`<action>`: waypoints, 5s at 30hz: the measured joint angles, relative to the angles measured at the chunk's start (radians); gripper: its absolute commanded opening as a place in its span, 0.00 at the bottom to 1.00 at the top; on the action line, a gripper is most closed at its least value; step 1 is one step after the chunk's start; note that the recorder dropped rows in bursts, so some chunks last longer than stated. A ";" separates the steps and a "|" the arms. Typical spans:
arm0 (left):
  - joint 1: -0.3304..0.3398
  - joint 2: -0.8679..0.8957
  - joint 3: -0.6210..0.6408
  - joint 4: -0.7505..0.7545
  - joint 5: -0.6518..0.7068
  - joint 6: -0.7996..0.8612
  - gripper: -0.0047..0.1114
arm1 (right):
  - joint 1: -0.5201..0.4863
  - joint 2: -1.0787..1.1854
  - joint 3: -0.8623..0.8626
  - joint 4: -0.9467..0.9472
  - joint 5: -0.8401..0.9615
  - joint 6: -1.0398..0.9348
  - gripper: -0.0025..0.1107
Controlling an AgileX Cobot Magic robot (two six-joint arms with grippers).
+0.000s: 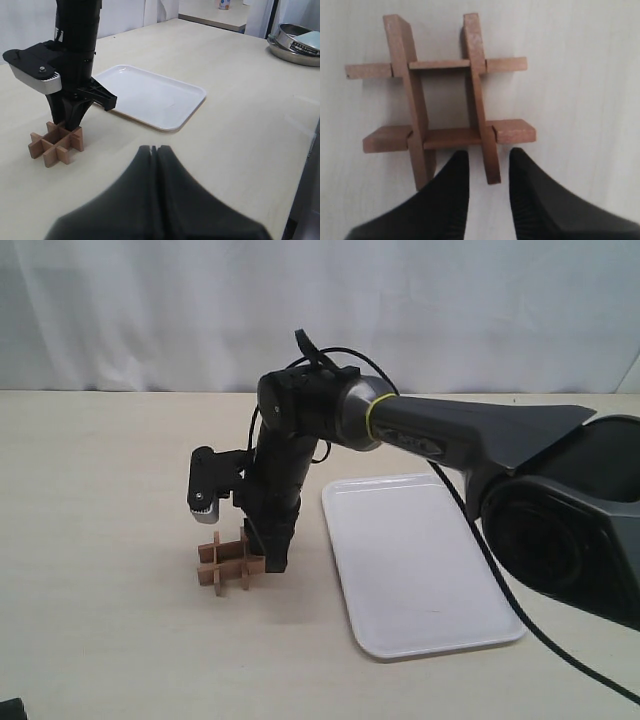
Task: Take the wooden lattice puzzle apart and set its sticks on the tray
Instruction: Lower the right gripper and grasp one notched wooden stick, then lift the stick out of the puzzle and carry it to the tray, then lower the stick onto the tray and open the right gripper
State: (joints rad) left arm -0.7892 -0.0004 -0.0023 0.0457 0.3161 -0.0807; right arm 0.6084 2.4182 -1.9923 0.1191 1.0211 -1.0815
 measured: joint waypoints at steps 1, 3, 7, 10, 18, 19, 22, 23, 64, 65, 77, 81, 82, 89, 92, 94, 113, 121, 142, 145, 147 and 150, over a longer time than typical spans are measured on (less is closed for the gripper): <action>0.000 0.000 0.000 0.000 0.000 0.000 0.04 | 0.000 0.002 0.000 0.000 0.000 0.000 0.11; 0.000 0.000 0.000 0.000 0.000 0.000 0.04 | 0.000 0.005 0.000 0.000 0.005 0.000 0.06; 0.000 0.000 0.000 0.000 0.000 0.000 0.04 | 0.000 0.005 0.000 0.000 0.015 0.000 0.06; 0.000 0.000 0.000 0.000 0.000 0.000 0.04 | 0.000 0.005 0.000 0.002 0.028 0.000 0.06; 0.000 0.000 0.000 0.000 0.000 0.000 0.04 | 0.000 0.008 -0.002 0.004 0.071 0.008 0.06; 0.000 0.000 0.000 0.000 0.000 0.000 0.04 | 0.000 0.008 -0.002 0.004 0.076 0.021 0.06; 0.000 0.000 0.000 0.000 0.000 0.000 0.04 | 0.000 0.008 -0.004 0.004 0.099 0.047 0.06; 0.000 0.000 0.000 0.000 0.000 0.000 0.04 | 0.000 0.008 -0.004 0.004 0.111 0.051 0.06; 0.000 0.000 0.000 0.000 -0.002 0.000 0.04 | -0.059 -0.002 -0.008 -0.093 0.190 0.280 0.06; 0.000 0.000 0.000 0.000 -0.002 0.000 0.04 | -0.059 -0.006 -0.008 -0.093 0.190 0.280 0.06; 0.000 0.000 0.000 0.000 -0.002 0.000 0.04 | -0.059 -0.092 -0.008 -0.060 0.190 0.280 0.06; 0.000 0.000 0.000 0.000 -0.002 0.000 0.04 | -0.062 -0.114 -0.008 -0.060 0.192 0.280 0.06; 0.000 0.000 0.000 0.000 -0.002 0.000 0.04 | -0.063 -0.120 -0.008 -0.060 0.192 0.283 0.06; 0.000 0.000 0.000 0.000 -0.002 0.000 0.04 | -0.121 -0.153 -0.008 -0.071 0.192 0.324 0.06; 0.000 0.000 0.000 0.000 -0.002 0.000 0.04 | -0.155 -0.153 -0.006 -0.071 0.192 0.335 0.06; 0.000 0.000 0.000 0.000 -0.002 0.000 0.04 | -0.198 -0.153 -0.006 -0.071 0.192 0.358 0.06; 0.000 0.000 0.000 0.000 -0.002 0.000 0.04 | -0.371 -0.153 0.087 -0.075 0.196 0.492 0.06; 0.000 0.000 0.000 0.000 -0.002 0.000 0.04 | -0.373 -0.153 0.152 -0.079 0.166 0.492 0.06; 0.000 0.000 0.000 0.000 -0.002 0.000 0.04 | -0.423 -0.113 0.187 -0.157 0.091 0.705 0.06; 0.000 0.000 0.000 0.000 -0.002 0.000 0.04 | -0.423 -0.109 0.187 -0.157 0.089 0.709 0.06; 0.000 0.000 0.000 0.000 -0.002 0.000 0.04 | -0.423 -0.109 0.187 -0.157 0.089 0.711 0.06; 0.000 0.000 0.000 0.000 -0.002 0.000 0.04 | -0.423 -0.109 0.187 -0.157 0.089 0.711 0.06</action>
State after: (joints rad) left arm -0.7892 -0.0004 -0.0023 0.0457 0.3139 -0.0807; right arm 0.1859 2.3088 -1.8049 -0.0381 1.1103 -0.3707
